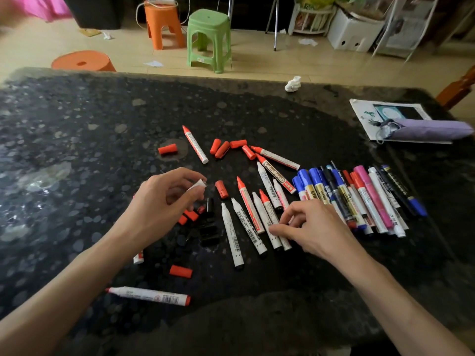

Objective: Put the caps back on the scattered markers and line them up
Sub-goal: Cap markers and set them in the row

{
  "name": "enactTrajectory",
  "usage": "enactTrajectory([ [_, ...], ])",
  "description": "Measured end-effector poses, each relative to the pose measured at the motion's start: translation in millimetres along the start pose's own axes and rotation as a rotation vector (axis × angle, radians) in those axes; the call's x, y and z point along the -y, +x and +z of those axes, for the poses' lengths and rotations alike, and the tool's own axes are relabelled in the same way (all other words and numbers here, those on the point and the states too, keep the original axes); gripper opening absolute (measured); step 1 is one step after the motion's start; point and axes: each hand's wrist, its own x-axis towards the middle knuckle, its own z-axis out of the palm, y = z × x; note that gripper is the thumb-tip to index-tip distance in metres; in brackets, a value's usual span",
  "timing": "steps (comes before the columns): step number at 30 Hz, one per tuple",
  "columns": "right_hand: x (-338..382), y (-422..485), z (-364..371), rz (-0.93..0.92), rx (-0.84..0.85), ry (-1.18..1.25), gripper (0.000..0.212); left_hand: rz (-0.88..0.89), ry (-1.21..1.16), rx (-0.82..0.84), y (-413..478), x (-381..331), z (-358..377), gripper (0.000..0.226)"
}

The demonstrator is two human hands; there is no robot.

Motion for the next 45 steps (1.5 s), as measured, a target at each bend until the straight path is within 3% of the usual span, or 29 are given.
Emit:
enactTrajectory([
  [5, 5, -3, 1, -0.042, 0.006, 0.034, 0.02, 0.001, 0.026, 0.01, 0, -1, 1, 0.011],
  [9, 15, -7, 9, -0.069, 0.026, 0.005, 0.022, 0.013, 0.222, -0.003, 1, 4, 0, 0.007],
  [13, 26, -10, 16, -0.064, 0.008, -0.113, 0.026, -0.097, 0.424, -0.009, 3, 16, -19, 0.008],
  [16, 30, -9, 19, -0.056, -0.005, -0.149, 0.024, -0.142, 0.608, 0.045, -1, 25, -32, 0.015],
  [21, 28, -4, 15, -0.02, -0.045, -0.019, 0.022, -0.113, 0.723, 0.183, -3, 24, -29, 0.026],
  [25, 26, -6, 15, -0.104, -0.091, 0.063, 0.02, -0.085, 0.724, 0.277, -6, 23, -23, 0.034],
  [29, 24, -11, 15, -0.242, -0.082, 0.037, 0.018, 0.143, 0.603, 0.192, -10, 19, -3, 0.025],
  [32, 20, -12, 15, -0.287, -0.08, 0.055, 0.016, 0.219, 0.613, 0.143, -11, 19, 16, 0.029],
  [35, 17, -11, 15, -0.294, -0.087, 0.067, 0.016, 0.251, 0.623, 0.113, -11, 23, 20, 0.027],
  [42, 14, -10, 14, -0.283, -0.106, 0.065, 0.014, 0.311, 0.668, 0.214, -15, 22, 26, 0.031],
  [45, 12, -9, 15, -0.298, -0.106, 0.043, 0.014, 0.294, 0.606, 0.142, -14, 18, 23, 0.025],
])
